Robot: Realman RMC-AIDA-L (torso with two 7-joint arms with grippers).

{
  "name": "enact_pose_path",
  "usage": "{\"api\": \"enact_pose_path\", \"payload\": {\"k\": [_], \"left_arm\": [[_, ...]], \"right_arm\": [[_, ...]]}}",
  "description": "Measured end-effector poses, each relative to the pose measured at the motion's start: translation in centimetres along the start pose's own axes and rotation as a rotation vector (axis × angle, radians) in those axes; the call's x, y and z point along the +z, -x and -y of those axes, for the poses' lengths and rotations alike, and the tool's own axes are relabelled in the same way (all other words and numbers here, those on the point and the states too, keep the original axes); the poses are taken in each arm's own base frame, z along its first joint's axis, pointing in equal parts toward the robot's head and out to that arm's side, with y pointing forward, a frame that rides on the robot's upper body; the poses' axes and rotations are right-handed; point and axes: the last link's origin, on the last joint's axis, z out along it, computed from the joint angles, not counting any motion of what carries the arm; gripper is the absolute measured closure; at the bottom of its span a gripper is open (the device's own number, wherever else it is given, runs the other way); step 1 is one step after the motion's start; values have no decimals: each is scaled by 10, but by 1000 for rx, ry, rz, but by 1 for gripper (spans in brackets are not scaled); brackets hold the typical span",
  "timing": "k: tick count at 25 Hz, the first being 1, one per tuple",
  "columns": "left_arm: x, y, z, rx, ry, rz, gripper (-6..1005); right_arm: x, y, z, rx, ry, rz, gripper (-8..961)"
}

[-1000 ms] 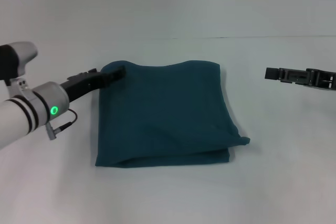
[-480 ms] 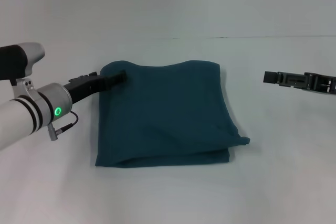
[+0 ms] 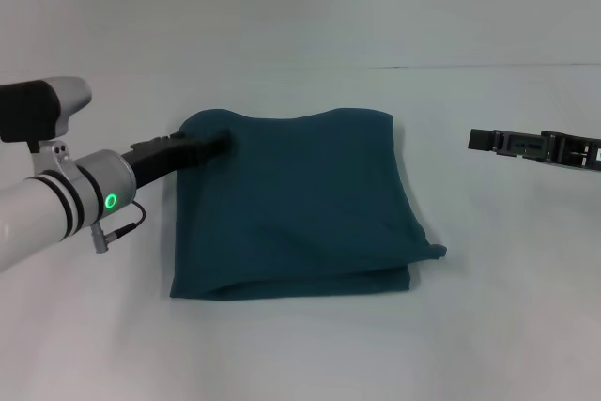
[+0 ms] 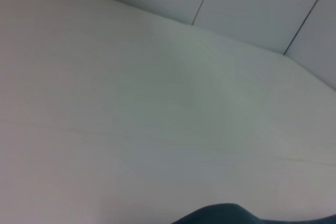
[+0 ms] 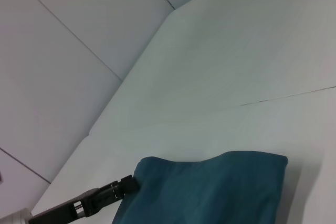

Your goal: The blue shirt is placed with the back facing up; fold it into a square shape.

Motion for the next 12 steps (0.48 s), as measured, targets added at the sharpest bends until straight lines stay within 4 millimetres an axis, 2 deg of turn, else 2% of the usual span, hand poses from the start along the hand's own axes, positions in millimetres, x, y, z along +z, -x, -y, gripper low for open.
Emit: {"api": "enact_pose_path", "payload": {"k": [5, 12], "left_arm": [[2, 0, -1, 37, -16, 20, 194], [4, -3, -3, 37, -5, 12, 479]], "right_arm": [[1, 0, 0, 1, 2, 0, 41], [1, 0, 0, 2, 2, 1, 40]]}}
